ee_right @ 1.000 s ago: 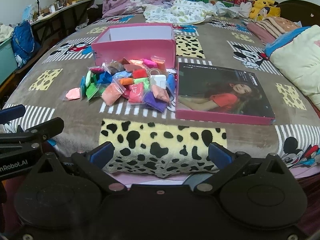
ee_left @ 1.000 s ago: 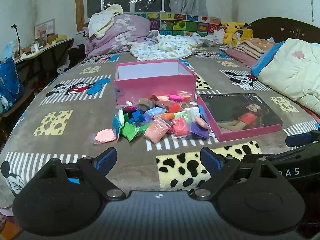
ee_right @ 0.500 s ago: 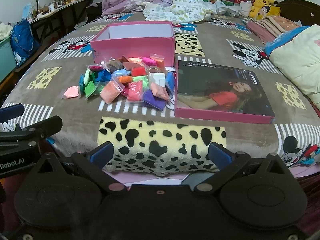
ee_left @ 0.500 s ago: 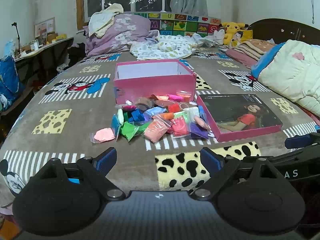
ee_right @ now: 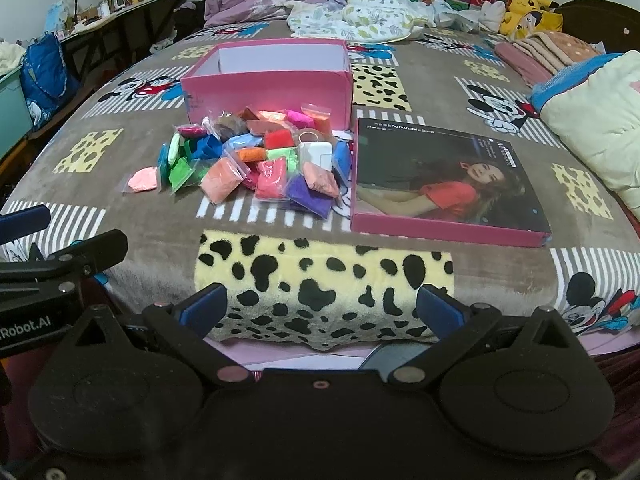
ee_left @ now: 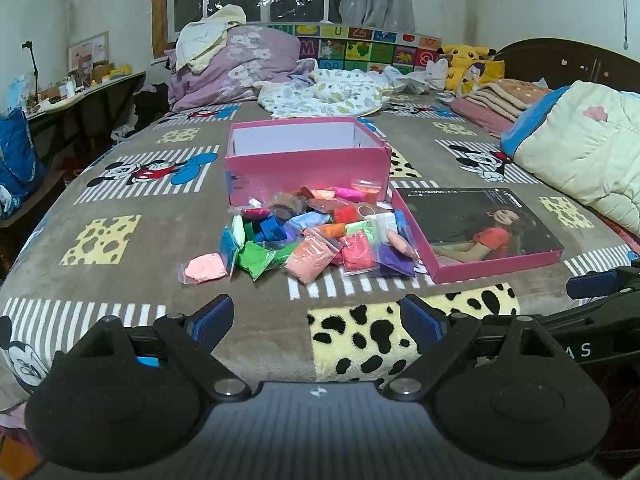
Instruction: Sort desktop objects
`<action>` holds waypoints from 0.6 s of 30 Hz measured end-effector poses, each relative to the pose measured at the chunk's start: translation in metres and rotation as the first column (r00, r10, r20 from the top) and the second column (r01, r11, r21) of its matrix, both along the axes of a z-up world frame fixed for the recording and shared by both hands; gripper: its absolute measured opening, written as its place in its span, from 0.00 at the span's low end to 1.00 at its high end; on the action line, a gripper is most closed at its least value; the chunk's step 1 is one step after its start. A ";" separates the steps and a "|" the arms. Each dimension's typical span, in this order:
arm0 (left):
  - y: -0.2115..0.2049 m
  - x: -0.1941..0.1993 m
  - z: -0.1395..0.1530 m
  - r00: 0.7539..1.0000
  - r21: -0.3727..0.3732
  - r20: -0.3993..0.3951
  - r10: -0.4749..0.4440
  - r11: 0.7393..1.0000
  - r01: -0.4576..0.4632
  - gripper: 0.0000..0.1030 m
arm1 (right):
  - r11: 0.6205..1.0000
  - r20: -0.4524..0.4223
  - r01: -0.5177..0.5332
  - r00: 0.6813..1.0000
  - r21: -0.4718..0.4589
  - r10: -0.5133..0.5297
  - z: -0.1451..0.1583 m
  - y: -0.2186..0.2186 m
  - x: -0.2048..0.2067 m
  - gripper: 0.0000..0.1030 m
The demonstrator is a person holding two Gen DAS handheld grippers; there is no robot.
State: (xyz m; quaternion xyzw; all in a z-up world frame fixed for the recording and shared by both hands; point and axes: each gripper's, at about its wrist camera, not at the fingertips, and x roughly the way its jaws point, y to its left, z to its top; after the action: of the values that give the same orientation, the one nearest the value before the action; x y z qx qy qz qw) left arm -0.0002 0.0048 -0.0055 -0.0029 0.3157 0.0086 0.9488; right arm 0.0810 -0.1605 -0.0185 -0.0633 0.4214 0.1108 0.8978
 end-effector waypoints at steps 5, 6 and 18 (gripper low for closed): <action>0.001 0.002 -0.002 1.000 -0.004 -0.003 0.000 1.000 0.000 0.88 | 1.000 -0.004 -0.001 1.000 -0.003 0.001 0.000 0.000 -0.002 0.99; 0.001 0.002 -0.002 1.000 -0.003 -0.004 -0.001 1.000 0.001 0.88 | 1.000 -0.005 -0.002 1.000 -0.004 0.002 0.000 0.000 -0.002 0.99; 0.002 0.006 -0.006 1.000 -0.011 -0.008 -0.005 1.000 0.005 0.88 | 1.000 -0.016 -0.017 1.000 -0.016 0.017 -0.003 0.004 0.008 0.99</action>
State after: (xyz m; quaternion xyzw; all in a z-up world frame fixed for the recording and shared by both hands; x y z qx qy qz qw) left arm 0.0056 0.0068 -0.0110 -0.0071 0.3194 0.0045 0.9476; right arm 0.0888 -0.1567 -0.0218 -0.0731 0.4287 0.1156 0.8931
